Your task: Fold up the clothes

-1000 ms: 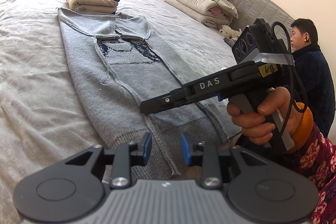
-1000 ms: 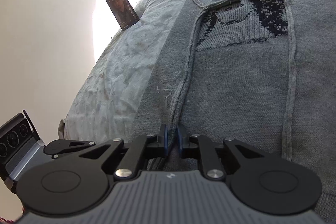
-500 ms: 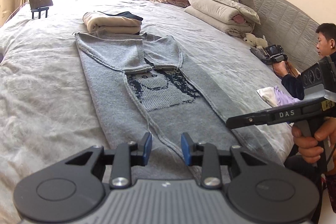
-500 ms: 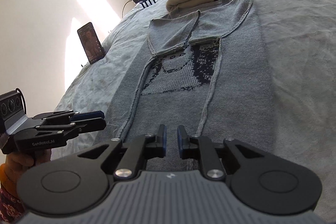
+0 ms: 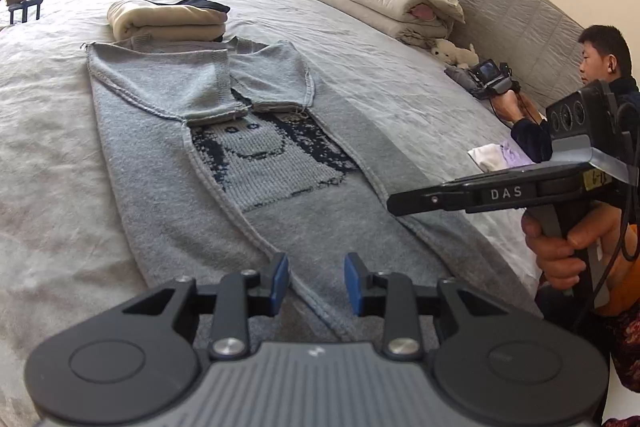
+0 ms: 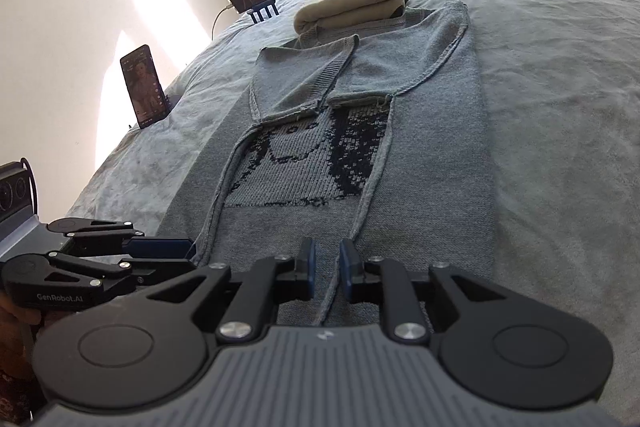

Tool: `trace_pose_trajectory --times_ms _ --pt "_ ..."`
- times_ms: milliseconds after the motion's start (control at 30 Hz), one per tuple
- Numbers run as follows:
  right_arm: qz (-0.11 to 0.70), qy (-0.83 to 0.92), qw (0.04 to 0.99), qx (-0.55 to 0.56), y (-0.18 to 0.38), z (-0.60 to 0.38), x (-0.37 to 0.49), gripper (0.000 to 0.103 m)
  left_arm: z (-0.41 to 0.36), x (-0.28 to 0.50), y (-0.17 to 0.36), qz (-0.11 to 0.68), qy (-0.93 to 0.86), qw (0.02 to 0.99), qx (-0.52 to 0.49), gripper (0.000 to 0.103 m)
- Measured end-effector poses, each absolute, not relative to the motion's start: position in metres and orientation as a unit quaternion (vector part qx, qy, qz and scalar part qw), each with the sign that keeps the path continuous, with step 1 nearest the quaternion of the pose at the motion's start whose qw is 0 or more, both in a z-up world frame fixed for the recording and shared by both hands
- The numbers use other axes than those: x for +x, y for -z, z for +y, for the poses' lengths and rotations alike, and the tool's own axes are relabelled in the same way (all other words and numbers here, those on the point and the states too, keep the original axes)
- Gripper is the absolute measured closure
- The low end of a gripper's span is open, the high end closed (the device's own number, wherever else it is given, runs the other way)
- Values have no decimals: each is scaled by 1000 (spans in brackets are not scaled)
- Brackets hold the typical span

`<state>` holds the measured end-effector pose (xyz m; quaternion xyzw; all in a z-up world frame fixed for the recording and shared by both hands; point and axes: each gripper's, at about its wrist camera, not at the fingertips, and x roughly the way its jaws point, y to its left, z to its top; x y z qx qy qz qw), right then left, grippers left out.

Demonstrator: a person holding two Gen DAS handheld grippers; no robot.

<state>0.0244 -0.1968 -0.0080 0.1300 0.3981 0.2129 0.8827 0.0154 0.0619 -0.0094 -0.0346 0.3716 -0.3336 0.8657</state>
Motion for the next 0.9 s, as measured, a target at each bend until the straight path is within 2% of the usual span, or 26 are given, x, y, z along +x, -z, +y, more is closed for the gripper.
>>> trace_pose_trajectory --times_ms 133,233,467,667,733,800,900 --pt "381 -188 897 124 -1 -203 48 83 69 48 5 368 283 885 -39 73" --pt "381 -167 900 127 1 -211 72 83 69 71 10 382 247 890 -36 80" --pt "406 -148 892 130 23 -214 103 83 58 101 29 399 251 880 -56 81" --pt "417 -200 877 130 11 -196 109 83 54 94 22 381 273 882 -53 80" --pt "417 -204 875 136 9 -190 118 79 63 94 17 366 272 887 -71 80" --pt "417 -208 875 134 8 -183 126 67 69 98 17 357 257 894 -80 80" --pt "411 -213 878 119 1 -176 142 67 69 111 29 375 242 890 -93 80"
